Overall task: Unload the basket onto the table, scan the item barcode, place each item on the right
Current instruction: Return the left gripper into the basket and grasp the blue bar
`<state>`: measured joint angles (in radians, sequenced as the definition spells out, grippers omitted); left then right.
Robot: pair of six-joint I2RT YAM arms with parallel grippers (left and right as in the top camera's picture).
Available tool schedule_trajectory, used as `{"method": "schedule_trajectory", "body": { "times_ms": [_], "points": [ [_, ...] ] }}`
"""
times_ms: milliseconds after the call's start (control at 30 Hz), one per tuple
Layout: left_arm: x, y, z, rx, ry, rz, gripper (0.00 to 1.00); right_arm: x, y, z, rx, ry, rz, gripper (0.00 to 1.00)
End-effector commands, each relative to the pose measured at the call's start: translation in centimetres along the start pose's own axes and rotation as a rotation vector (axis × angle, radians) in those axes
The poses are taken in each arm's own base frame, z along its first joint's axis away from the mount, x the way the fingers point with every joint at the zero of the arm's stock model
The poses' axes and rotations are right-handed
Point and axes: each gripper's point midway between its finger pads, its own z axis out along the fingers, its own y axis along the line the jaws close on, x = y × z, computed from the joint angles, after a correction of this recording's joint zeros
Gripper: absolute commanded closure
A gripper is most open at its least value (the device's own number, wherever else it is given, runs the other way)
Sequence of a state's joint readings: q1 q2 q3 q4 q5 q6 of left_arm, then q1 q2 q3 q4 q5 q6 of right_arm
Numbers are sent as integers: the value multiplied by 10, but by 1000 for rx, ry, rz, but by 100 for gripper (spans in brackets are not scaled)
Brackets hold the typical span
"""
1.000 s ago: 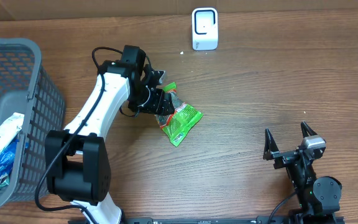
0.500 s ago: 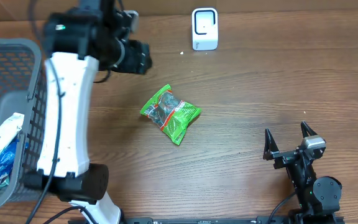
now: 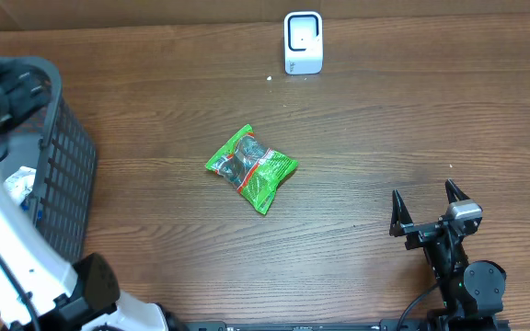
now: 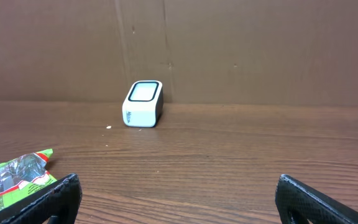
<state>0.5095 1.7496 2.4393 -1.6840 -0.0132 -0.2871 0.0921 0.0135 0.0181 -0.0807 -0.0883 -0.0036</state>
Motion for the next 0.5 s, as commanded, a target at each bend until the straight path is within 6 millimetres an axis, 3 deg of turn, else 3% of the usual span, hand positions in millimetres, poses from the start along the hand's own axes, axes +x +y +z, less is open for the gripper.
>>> {"method": "schedule_trajectory", "body": {
  "times_ms": [0, 100, 233, 467],
  "points": [
    [4, 53, -9, -93, -8, -144, 20, 2, 0, 0, 4, -5, 0, 0],
    [19, 95, 7, -173, 74, -247, 20, 2, 0, 0, 4, -5, 0, 0],
    [43, 134, 39, -242, 191, -339, 22, 2, 0, 0, 4, -5, 0, 0],
    [67, 168, 95, -284, 267, -416, 28, 2, 0, 0, 4, -5, 0, 0]
  ]
}}
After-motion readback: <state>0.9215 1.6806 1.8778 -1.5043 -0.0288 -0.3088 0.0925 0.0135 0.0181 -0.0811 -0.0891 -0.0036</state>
